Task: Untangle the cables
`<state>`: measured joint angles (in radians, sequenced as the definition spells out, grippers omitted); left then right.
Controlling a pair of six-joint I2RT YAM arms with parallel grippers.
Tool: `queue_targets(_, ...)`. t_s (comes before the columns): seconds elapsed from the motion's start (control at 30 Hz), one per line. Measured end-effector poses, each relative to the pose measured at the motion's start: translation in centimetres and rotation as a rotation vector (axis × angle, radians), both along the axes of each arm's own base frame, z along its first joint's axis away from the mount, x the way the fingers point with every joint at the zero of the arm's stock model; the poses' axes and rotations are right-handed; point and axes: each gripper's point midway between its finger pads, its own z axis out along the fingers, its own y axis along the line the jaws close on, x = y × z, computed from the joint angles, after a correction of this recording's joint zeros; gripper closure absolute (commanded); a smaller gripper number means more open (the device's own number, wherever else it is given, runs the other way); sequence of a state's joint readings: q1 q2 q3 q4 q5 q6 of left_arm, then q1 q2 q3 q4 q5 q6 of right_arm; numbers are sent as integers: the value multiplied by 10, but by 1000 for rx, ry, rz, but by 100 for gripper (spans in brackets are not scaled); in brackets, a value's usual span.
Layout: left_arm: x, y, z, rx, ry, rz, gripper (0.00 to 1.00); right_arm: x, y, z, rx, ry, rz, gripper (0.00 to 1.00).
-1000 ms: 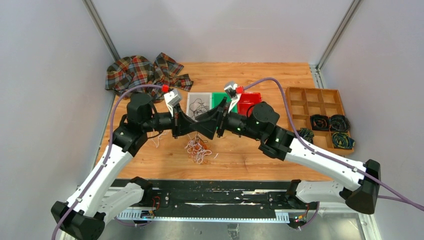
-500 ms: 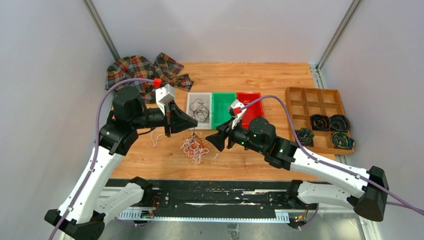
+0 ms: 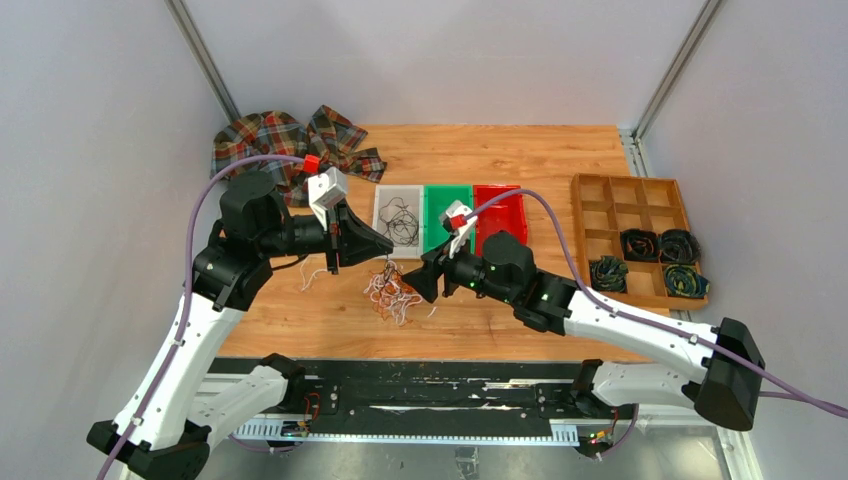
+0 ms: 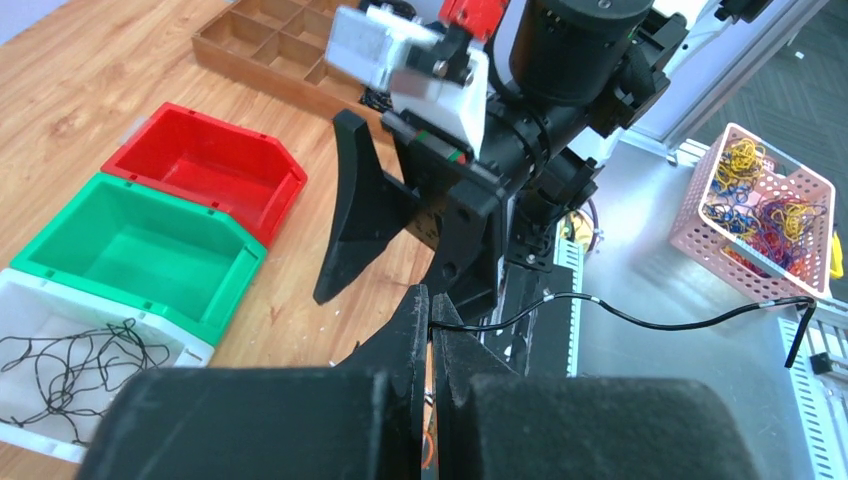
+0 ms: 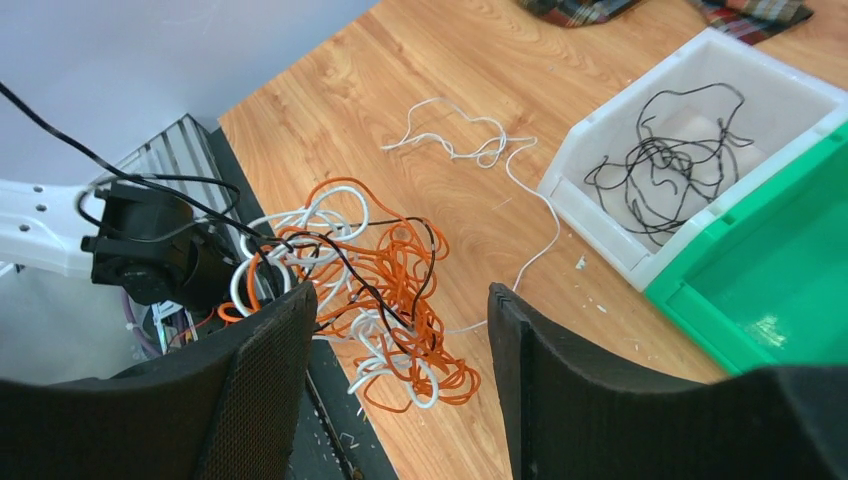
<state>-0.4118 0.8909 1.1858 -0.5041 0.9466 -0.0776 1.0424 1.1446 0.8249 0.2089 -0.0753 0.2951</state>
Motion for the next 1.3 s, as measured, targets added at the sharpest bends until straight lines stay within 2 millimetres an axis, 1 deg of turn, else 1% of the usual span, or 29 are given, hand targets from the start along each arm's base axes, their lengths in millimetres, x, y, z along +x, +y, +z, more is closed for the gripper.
queue_targets(0.1, 0, 0, -2, 6, 3, -1, 99, 3, -7, 10, 18, -18, -35, 36)
queue_targets(0.17, 0, 1, -2, 8, 2, 0, 99, 2, -17, 19, 45, -38, -59, 35)
queue_targets(0.2, 0, 1, -3, 10, -1, 0, 99, 0, -24, 25, 65, -49, -68, 35)
queue_targets(0.27, 1, 1, -3, 11, -5, 2, 99, -4, -31, 33, 95, -63, -73, 35)
queue_targets(0.33, 1, 1, -3, 12, -8, 4, 99, -8, -34, 40, 116, -72, -65, 35)
queue_targets(0.43, 1, 1, -3, 13, -9, 5, 99, -18, -26, 41, 123, -76, -22, 36)
queue_targets(0.53, 2, 1, -3, 14, -11, 6, 99, -25, -13, 29, 89, -63, 21, 40)
queue_targets(0.63, 1, 1, -1, 14, -12, 8, 99, -25, -1, 19, 51, -55, 45, 45)
queue_targets(0.7, 1, 2, 1, 12, -16, 9, 99, -22, 4, 14, 33, -55, 48, 52)
queue_targets(0.77, 0, 2, 3, 11, -20, 9, 99, -20, 9, 14, 25, -59, 49, 59)
queue_targets(0.87, 0, 2, 6, 8, -27, 8, 99, -17, 13, 19, 33, -72, 47, 65)
queue_targets(0.9, 0, 2, 6, 8, -26, 8, 99, -16, 15, 21, 39, -76, 47, 66)
queue_targets(0.93, -1, 2, 6, 8, -25, 7, 99, -15, 16, 22, 44, -80, 47, 66)
queue_targets(1.03, -1, 2, 3, 16, -20, 6, 99, -16, 21, 27, 60, -81, 63, 58)
queue_targets(1.1, -1, 3, 2, 21, -18, 5, 99, -18, 25, 27, 66, -73, 79, 54)
queue_targets(1.2, -1, 3, 0, 26, -18, 4, 99, -21, 27, 24, 63, -60, 95, 51)
queue_targets(1.3, -2, 3, 0, 29, -18, 4, 99, -23, 26, 22, 55, -52, 100, 51)
